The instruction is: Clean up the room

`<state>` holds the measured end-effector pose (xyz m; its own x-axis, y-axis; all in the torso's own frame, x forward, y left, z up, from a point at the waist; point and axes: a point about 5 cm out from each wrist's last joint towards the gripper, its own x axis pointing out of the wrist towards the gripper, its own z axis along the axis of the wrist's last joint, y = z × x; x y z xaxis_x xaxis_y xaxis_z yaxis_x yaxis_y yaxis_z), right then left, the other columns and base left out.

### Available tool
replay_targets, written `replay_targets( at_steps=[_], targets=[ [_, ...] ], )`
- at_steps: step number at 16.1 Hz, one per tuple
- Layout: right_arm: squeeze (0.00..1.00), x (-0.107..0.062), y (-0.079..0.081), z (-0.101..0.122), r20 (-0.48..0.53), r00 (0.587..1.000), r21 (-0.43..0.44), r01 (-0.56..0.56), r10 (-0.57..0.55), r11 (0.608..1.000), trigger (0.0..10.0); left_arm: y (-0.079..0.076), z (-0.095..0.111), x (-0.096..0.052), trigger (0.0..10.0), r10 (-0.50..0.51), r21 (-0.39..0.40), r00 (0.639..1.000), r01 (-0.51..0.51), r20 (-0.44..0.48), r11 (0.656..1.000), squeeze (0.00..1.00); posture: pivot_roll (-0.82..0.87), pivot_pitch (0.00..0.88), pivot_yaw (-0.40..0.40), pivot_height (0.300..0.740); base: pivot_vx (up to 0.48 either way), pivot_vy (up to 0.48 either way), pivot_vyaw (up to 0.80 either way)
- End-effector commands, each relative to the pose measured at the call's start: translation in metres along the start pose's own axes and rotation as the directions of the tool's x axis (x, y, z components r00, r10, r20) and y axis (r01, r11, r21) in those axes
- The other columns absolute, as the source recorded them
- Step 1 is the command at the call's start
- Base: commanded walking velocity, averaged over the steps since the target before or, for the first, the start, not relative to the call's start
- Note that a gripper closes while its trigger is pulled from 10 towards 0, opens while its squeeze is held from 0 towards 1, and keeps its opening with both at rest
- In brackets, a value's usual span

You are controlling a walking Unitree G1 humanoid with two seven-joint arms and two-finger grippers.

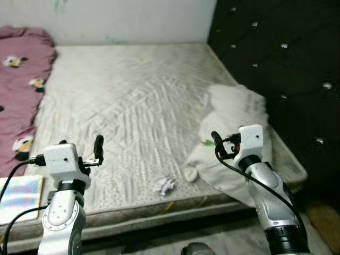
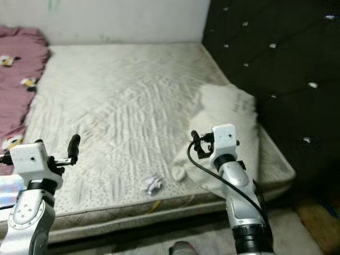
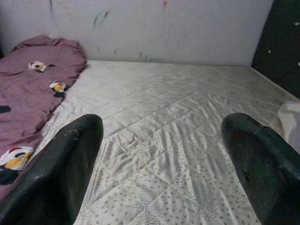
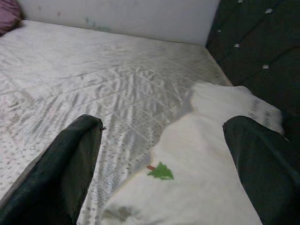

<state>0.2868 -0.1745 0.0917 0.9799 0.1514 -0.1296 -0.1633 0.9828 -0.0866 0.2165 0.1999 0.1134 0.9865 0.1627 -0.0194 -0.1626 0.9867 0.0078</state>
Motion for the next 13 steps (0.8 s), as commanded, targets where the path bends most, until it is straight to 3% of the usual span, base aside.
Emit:
replay_targets(
  at_steps=[1, 3, 10, 13],
  targets=[
    [0.00, -0.0001, -0.0030, 0.0055, 0.016, 1.000, -0.012, 0.011, -0.011, 1.000, 10.0, 0.0054, -0.0003, 0.0003, 10.0, 0.033, 0.023, 0.999, -0.033, -0.008, 0.999, 0.00, 0.02, 0.000, -0.053, 0.740, 0.000, 0.000, -0.80],
    [0.00, -0.0002, -0.0033, 0.0062, 0.024, 1.000, -0.011, 0.010, -0.010, 1.000, 10.0, 0.0127, -0.0017, -0.0010, 10.0, 0.085, -0.003, 0.996, -0.085, -0.019, 0.996, 0.00, 0.02, 0.000, -0.054, 0.740, 0.000, 0.000, -0.26],
    [0.00, -0.0006, 0.0030, 0.0075, 0.023, 0.999, -0.008, -0.043, 0.043, 0.999, 10.0, 0.0136, -0.0008, -0.0034, 10.0, 0.110, 0.057, 0.994, -0.109, -0.011, 0.992, 0.00, 0.03, 0.000, -0.061, 0.740, 0.000, 0.000, 0.00],
    [0.00, 0.0023, 0.0045, 0.0075, 0.022, 0.998, -0.004, -0.056, 0.057, 0.998, 10.0, 0.0139, -0.0010, -0.0003, 10.0, 0.115, 0.048, 0.993, -0.115, -0.012, 0.992, 0.00, 0.03, 0.000, -0.051, 0.700, 0.000, 0.000, 0.00]
  ],
)
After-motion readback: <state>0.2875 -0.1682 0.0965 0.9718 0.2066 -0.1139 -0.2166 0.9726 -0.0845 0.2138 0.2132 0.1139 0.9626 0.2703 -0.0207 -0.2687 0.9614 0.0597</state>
